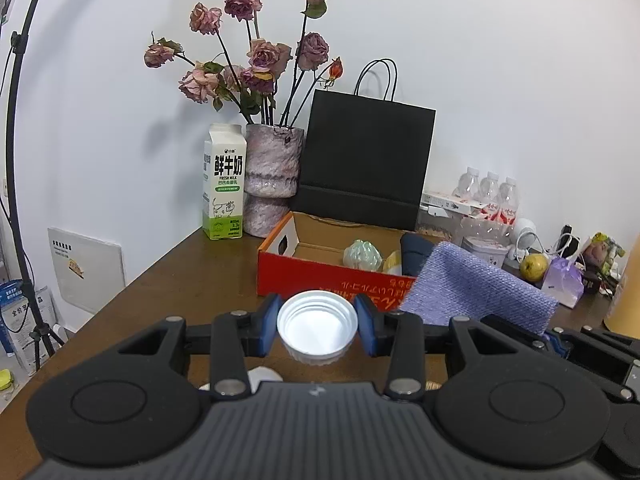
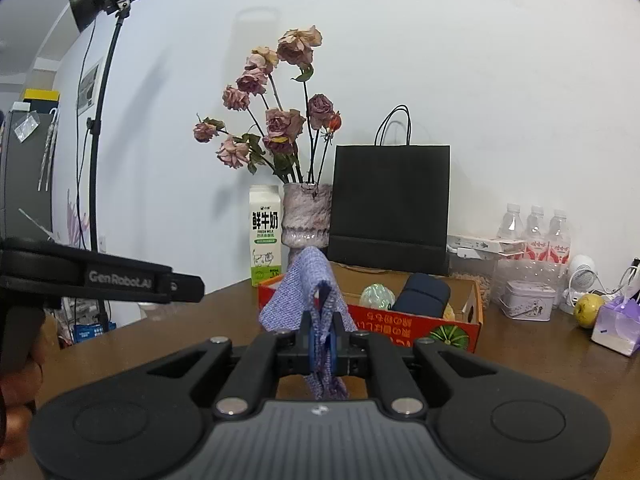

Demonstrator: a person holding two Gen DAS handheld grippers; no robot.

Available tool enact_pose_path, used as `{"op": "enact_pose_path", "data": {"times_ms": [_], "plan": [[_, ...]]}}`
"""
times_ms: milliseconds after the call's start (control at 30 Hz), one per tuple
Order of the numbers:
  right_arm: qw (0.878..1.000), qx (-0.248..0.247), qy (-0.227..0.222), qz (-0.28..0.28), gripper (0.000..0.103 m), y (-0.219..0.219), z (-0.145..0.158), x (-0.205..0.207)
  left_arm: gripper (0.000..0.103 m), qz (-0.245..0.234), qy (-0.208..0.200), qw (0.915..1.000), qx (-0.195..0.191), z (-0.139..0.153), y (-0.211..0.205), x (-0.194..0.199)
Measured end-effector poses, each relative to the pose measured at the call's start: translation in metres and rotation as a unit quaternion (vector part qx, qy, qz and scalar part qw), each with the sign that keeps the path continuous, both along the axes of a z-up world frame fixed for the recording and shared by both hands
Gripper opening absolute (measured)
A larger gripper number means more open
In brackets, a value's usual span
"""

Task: Organize objects
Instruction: 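Carry the bottle cap and lavender pouch with both grippers over the red box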

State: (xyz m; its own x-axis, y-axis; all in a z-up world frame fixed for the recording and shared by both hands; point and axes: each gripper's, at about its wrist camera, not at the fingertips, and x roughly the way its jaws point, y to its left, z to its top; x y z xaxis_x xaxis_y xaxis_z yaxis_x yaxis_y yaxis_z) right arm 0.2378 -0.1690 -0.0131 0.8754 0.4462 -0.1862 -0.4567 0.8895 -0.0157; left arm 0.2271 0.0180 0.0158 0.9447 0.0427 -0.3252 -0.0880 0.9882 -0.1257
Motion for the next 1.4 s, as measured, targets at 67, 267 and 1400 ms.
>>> {"op": "enact_pose_path", "data": {"times_ms": [67,267,1400], "plan": [[1.0,0.001,0.0,-0.001,0.006,0.004,0.002,0.006,0.041,0.001,0.0,1.0,-0.003,0.002,0.001,0.007],[1.0,0.007,-0.002,0.001,0.006,0.016,0.011,0.025,0.041,0.004,-0.006,0.9999,-0.008,0.009,0.007,0.023],[0.998,0.044,0.02,-0.042,0.006,0.058,0.031,0.157,0.041,0.043,-0.015,0.9979,-0.047,0.029,0.028,0.152]]}}
